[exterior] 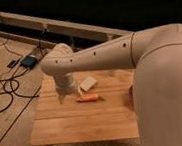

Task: Push the ceramic bowl across the table

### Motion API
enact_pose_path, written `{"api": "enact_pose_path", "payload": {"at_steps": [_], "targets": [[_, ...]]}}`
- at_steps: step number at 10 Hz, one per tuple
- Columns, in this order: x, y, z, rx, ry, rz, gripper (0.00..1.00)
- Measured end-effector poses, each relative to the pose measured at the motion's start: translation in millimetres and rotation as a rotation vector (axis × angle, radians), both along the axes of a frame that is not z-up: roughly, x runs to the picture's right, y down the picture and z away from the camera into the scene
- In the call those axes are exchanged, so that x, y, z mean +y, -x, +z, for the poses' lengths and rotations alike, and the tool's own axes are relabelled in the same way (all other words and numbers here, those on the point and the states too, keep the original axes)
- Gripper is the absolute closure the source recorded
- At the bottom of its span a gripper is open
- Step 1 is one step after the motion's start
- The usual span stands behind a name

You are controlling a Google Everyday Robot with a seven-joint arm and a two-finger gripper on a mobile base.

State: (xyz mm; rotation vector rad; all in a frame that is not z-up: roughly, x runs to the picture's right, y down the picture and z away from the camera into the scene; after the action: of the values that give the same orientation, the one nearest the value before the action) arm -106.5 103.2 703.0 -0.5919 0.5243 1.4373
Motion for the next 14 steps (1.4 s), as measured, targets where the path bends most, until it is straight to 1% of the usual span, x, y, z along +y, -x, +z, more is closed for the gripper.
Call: {"api": "enact_pose_path", "payload": {"at_steps": [2,3,5,6,8,9,10,11,12,13,14], "targets": [[-3.9,-10.3,14.5,0.036,-0.008,0.028,0.35],[-10.1,-33.4,38.4,0.096,-0.022,0.074,0.35],[-13.7,-56.3,61.5,0.141,-0.032,0.133,0.35],[-13.7,-72.6,76.6,0.165,-0.033,0.17,0.35],[-12.2,-97.2,98.2,0.188,-0.032,0.228,0.35],[-11.4,-107.0,106.2,0.191,-0.033,0.25,0.35],[-7.5,-128.0,119.7,0.204,-0.032,0.286,0.35],[-3.8,-143.0,127.3,0.216,-0.031,0.311,0.35],[-1.2,-153.5,130.6,0.227,-0.029,0.326,0.35],[5.2,-180.3,138.5,0.256,-0.028,0.361,0.35],[8.4,-195.3,141.9,0.273,-0.027,0.378,0.35]]}}
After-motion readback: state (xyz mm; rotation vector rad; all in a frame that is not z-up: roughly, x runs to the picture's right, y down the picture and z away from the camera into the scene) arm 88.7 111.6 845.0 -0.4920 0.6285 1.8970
